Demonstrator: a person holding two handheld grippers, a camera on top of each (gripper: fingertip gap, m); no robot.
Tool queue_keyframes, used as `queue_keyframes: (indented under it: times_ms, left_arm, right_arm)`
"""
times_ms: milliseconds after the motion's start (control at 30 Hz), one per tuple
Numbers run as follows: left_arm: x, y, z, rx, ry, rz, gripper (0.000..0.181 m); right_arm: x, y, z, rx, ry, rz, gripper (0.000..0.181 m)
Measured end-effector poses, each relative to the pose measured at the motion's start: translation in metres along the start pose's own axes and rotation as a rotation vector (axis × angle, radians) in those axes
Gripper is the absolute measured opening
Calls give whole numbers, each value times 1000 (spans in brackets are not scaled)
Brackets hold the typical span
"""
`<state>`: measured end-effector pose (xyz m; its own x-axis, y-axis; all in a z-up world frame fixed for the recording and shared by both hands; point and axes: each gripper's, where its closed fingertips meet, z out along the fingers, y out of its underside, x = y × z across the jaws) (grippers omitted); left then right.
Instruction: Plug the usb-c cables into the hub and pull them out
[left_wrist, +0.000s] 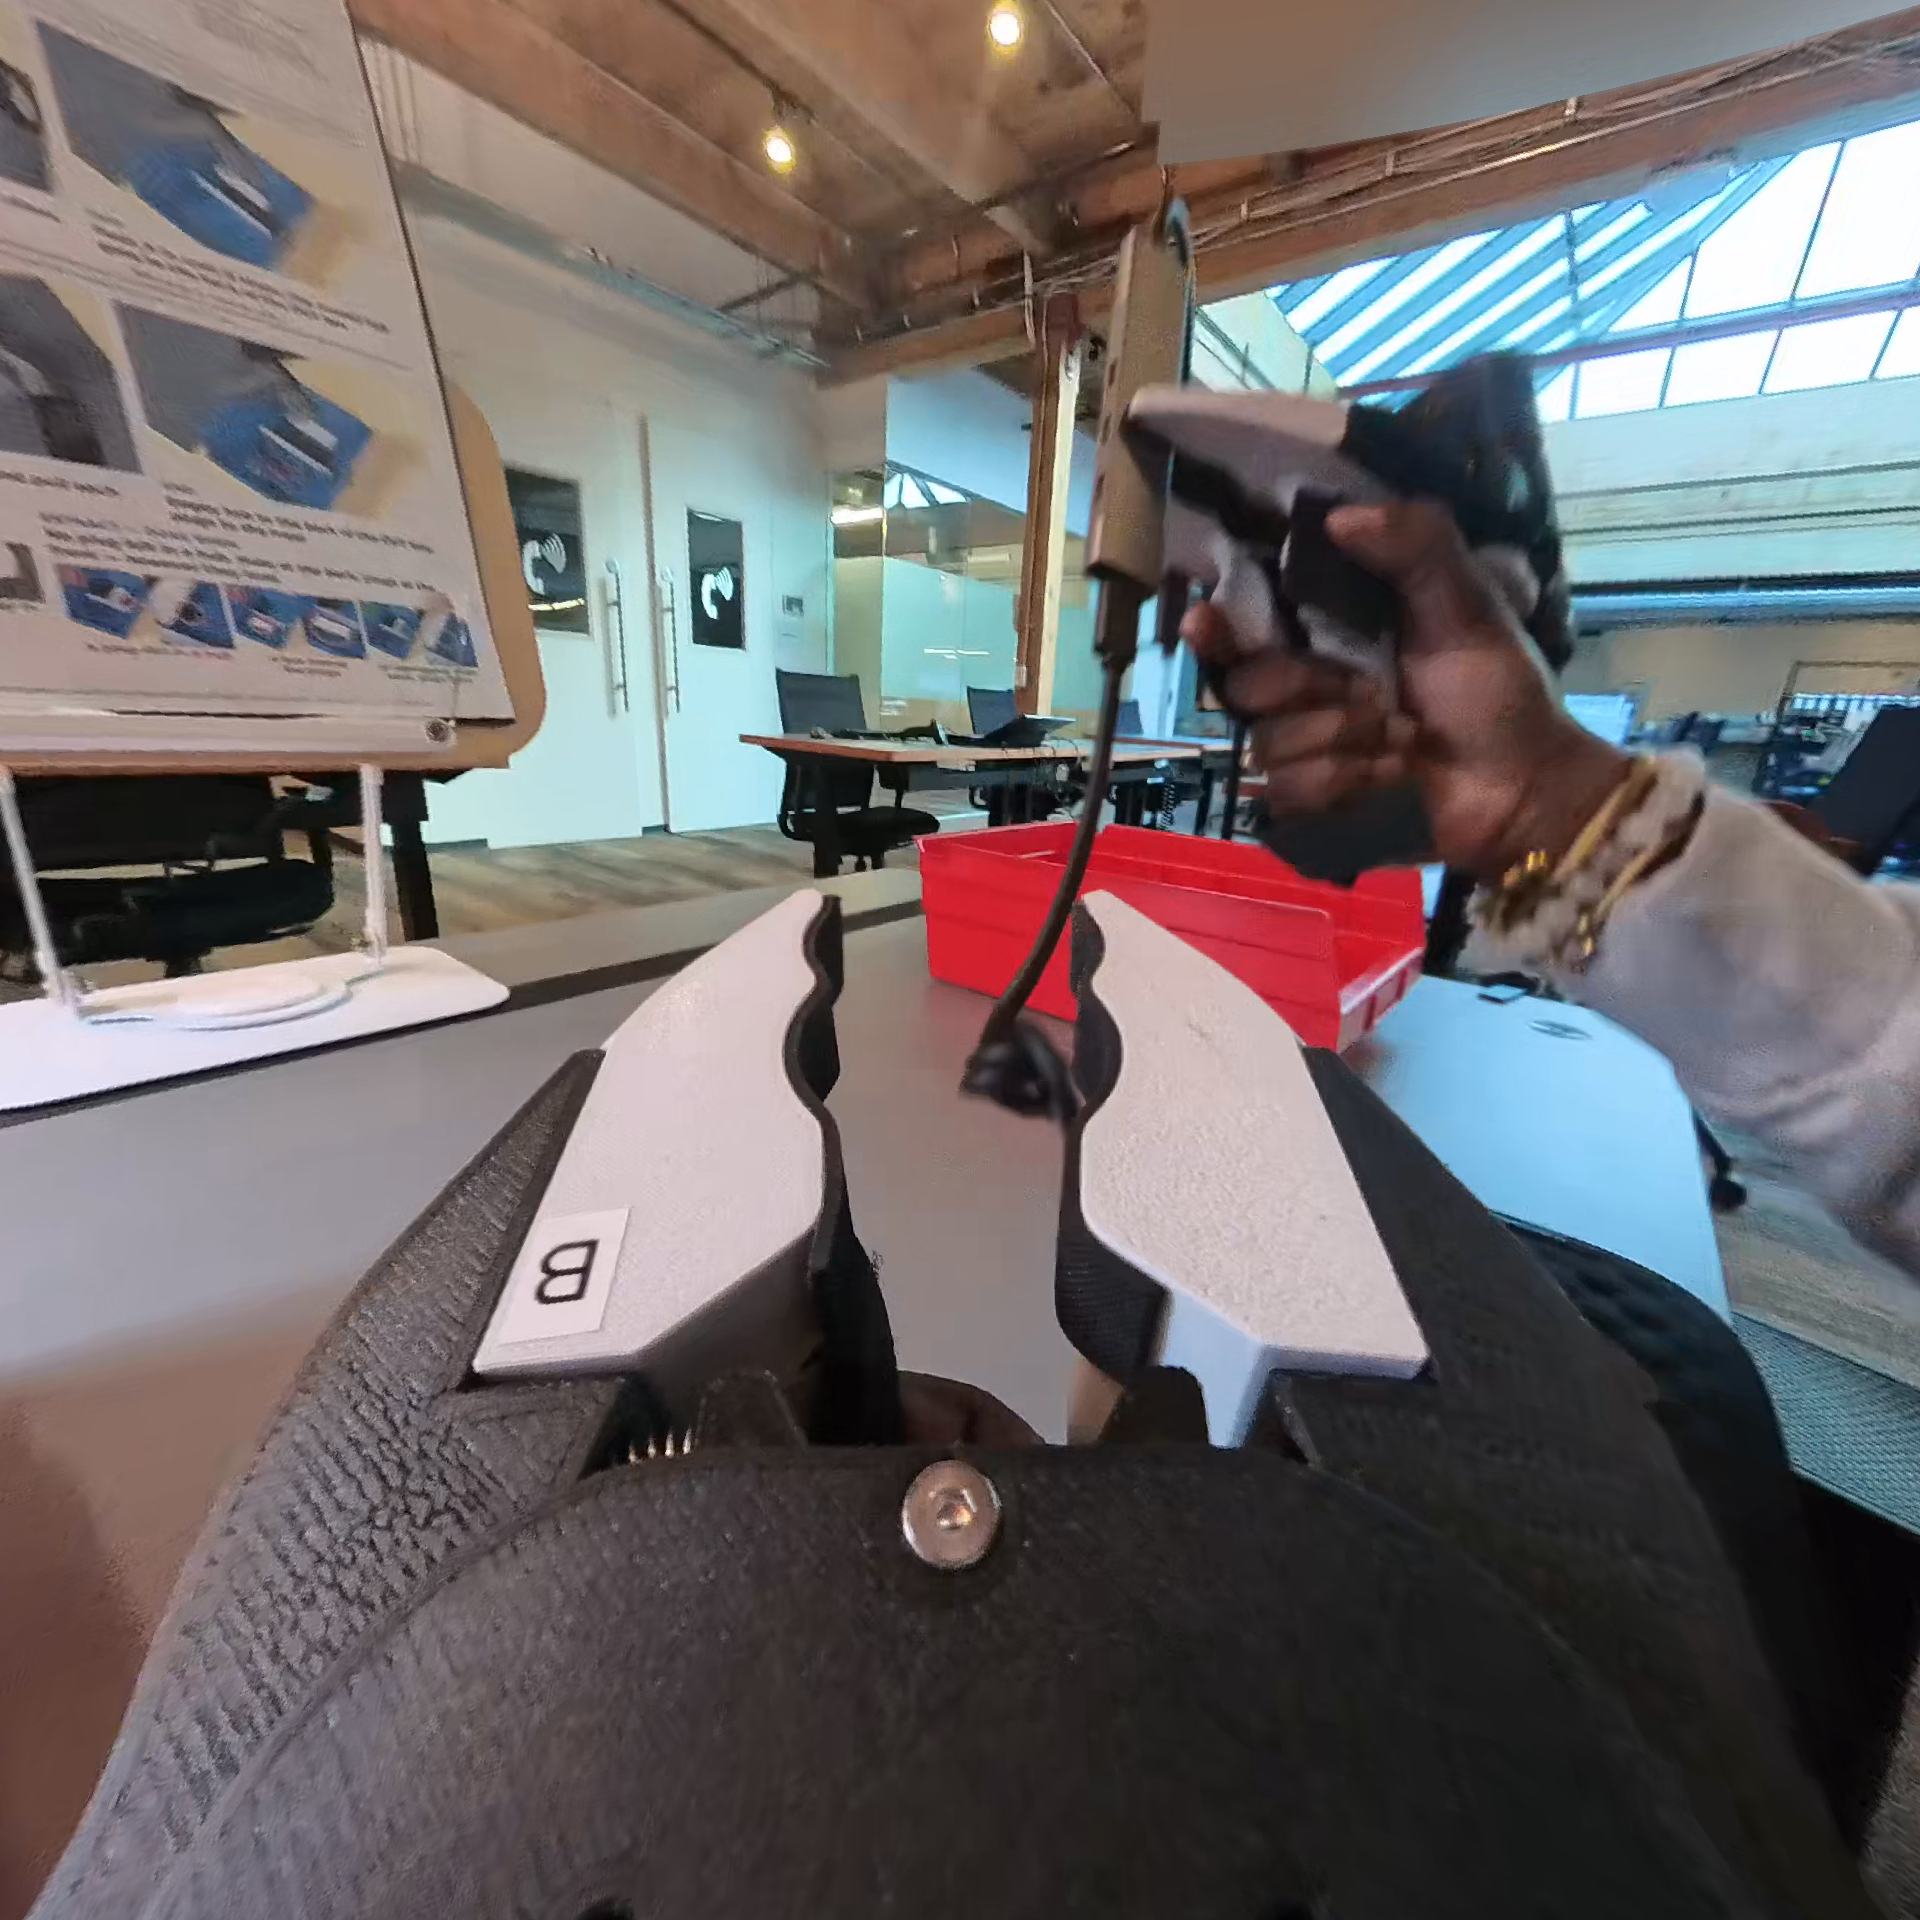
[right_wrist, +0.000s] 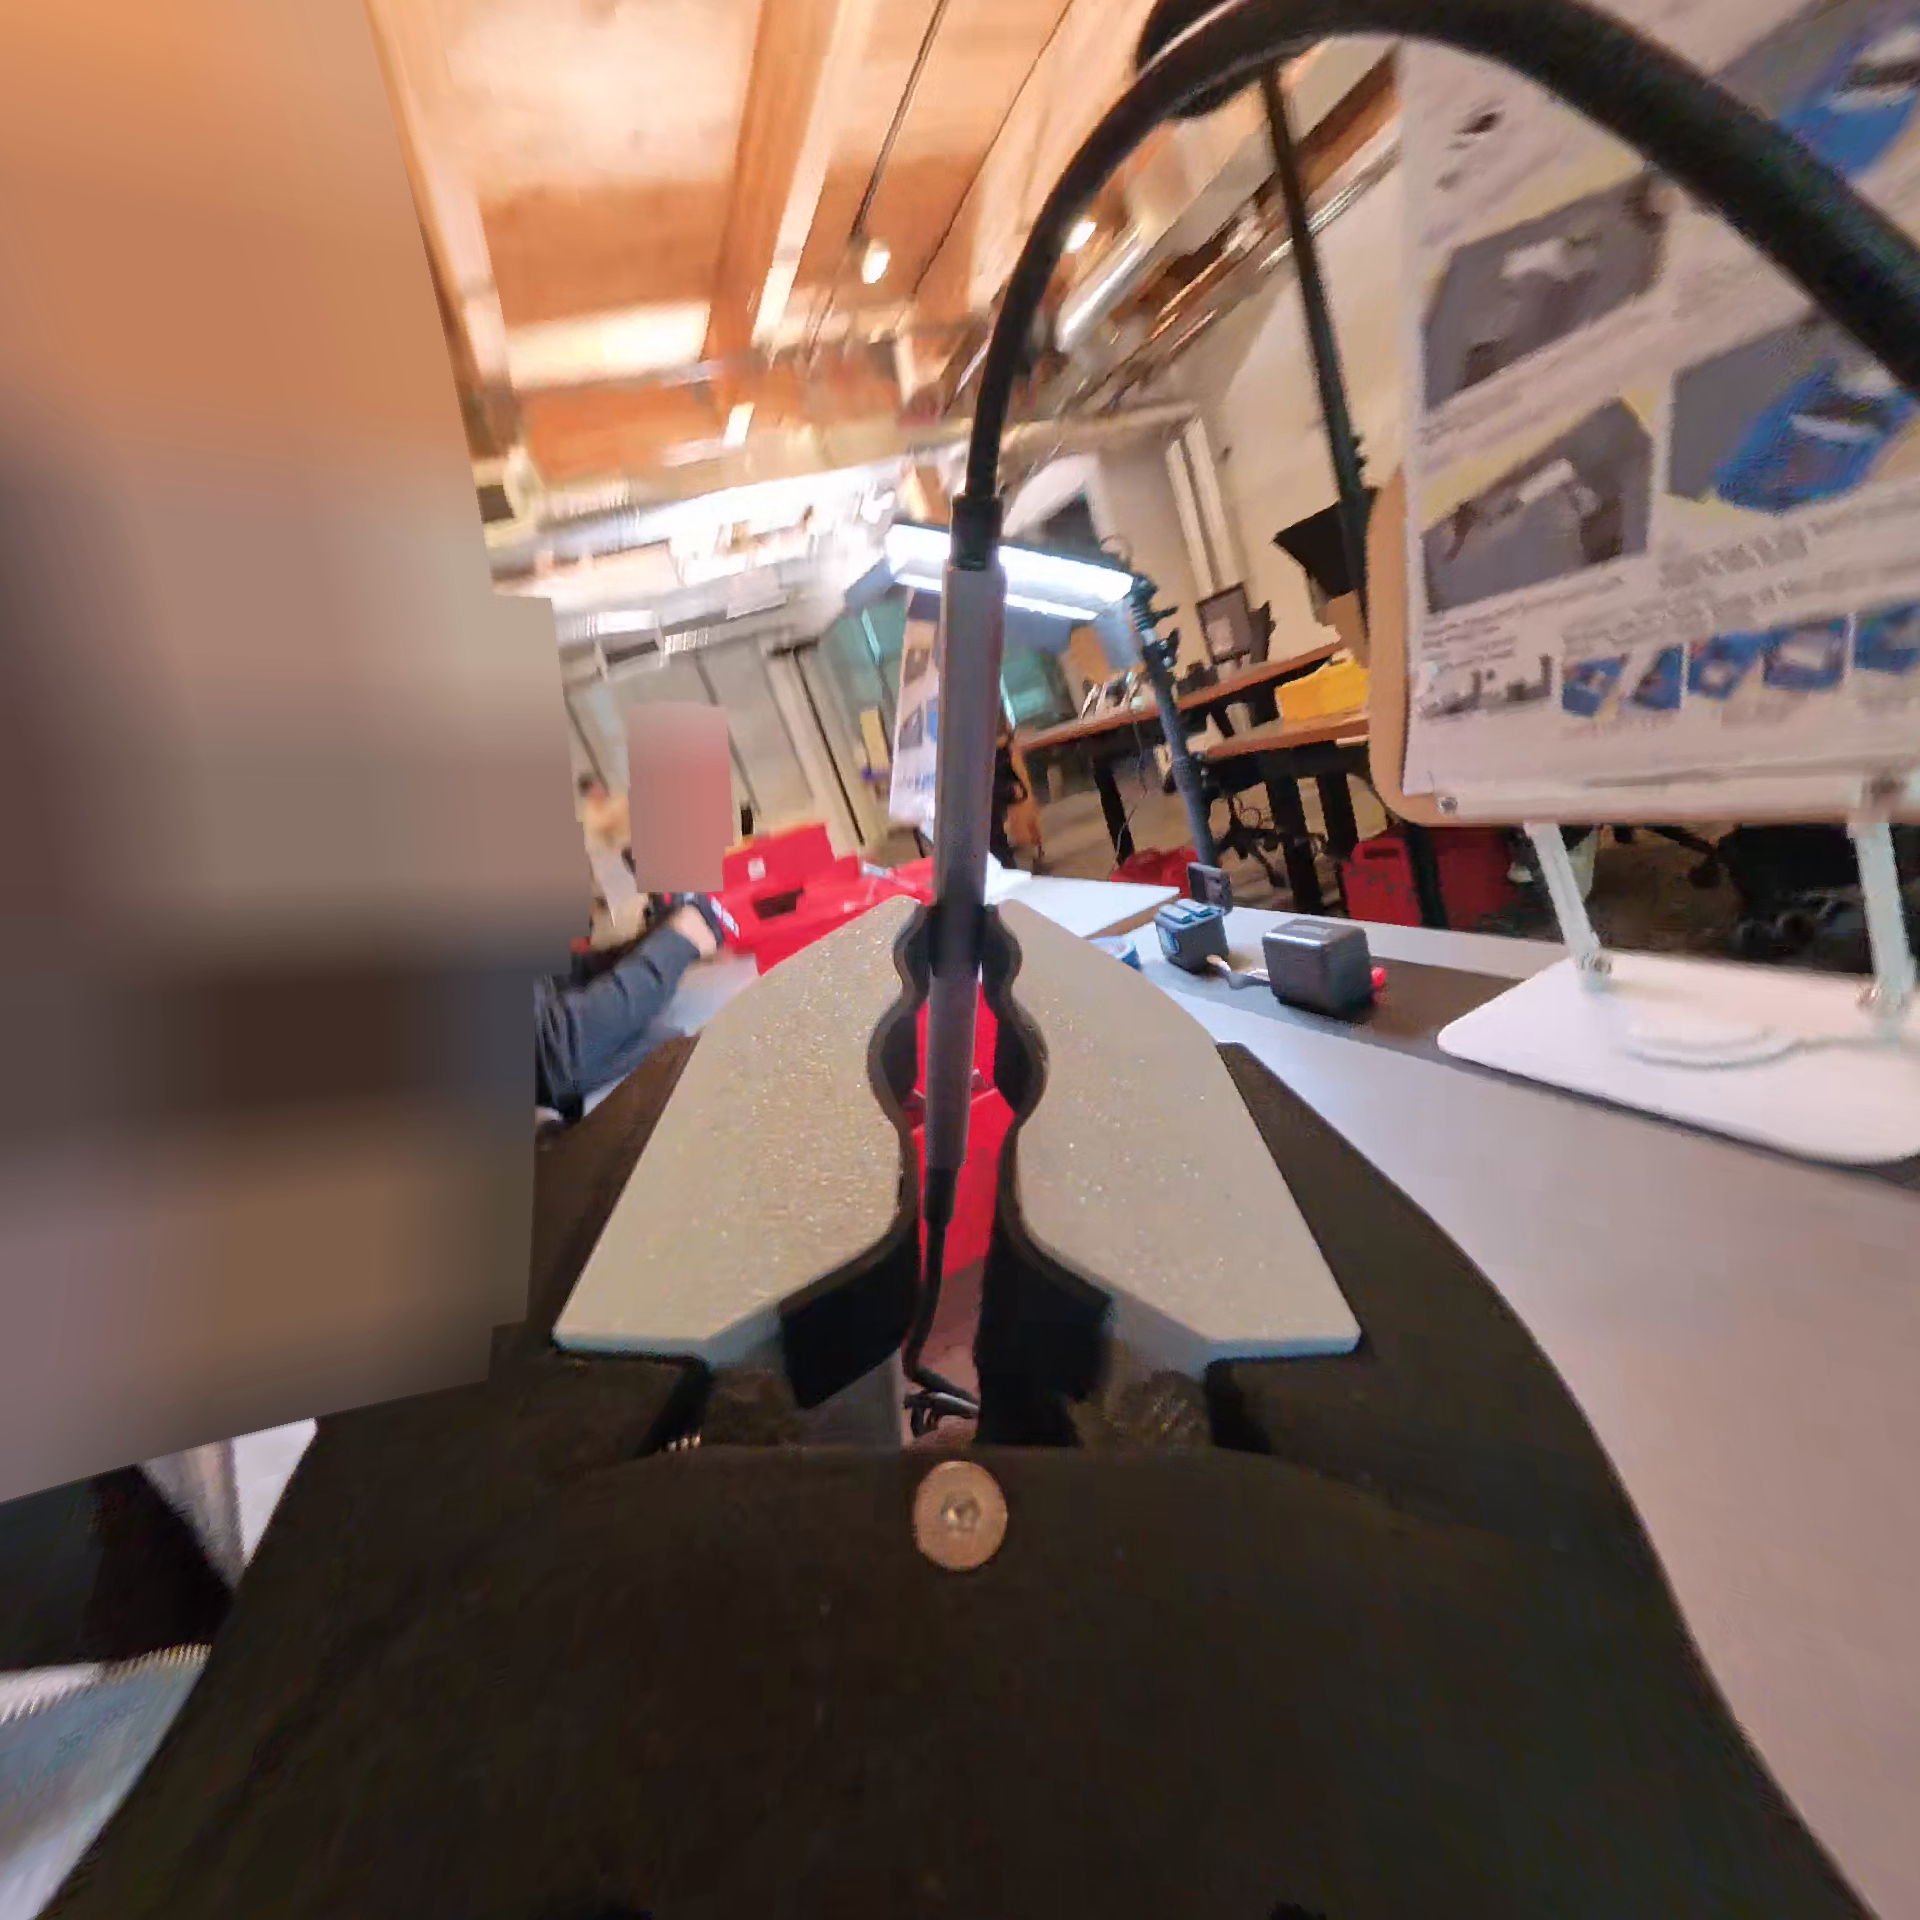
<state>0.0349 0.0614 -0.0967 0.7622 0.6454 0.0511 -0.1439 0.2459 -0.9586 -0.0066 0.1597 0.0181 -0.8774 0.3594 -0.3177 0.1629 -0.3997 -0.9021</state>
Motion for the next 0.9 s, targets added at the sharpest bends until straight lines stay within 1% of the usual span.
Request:
queue_keyframes:
  times_ms: [67, 167, 200, 233, 300, 333, 433, 500, 533, 567, 600, 667, 700, 800, 900]
  left_arm:
    - [-3, -3, -1, 16, -25, 30, 42]
    - [-3, -3, 0, 20, -38, 60, 42]
    - [-2, -2, 0, 14, -33, 61, 42]
    - [-2, -1, 0, 9, -34, 69, 42]
    - [-3, -2, 0, 13, -48, 103, 41]
    - [-3, -3, -1, 17, -55, 118, 41]
    - [-6, -7, -3, 38, -75, 135, 41]
    - [-8, -9, -3, 50, -84, 130, 40]
    - [-9, -9, -4, 52, -90, 129, 40]
    - [-10, -9, -4, 53, -94, 128, 40]
    - [-10, -9, -4, 50, -95, 124, 39]
    - [-14, -5, -3, 27, -116, 113, 37]
    - [-17, -2, -3, 10, -129, 106, 37]
    - [-23, 1, -3, -6, -151, 79, 37]
    - [-28, -6, -7, 32, -183, 87, 35]
  right_arm:
    - [-11, -25, 3, -60, -53, -142, 9]
    - [-2, -68, 11, -64, -30, -361, 9]
    - [2, -73, 15, -102, -57, -397, 10]
    - [5, -69, 17, -176, -115, -415, 9]
    - [15, -44, 14, -374, -242, -420, 9]
    - [21, -24, 10, -486, -293, -399, 9]
    - [32, 44, -16, -841, -401, -231, 9]
    - [27, 82, -38, -1004, -473, -101, 9]
    - [21, 96, -48, -1070, -512, -11, 9]
    - [15, 105, -55, -1109, -543, 103, 9]
    - [7, 109, -59, -1111, -582, 236, 9]
    - [-4, 113, -65, -1100, -667, 397, 10]
    - [-6, 118, -66, -1104, -678, 438, 10]
    - [-3, 142, -68, -1161, -638, 514, 9]
    - [-1, 178, -78, -1308, -584, 555, 9]
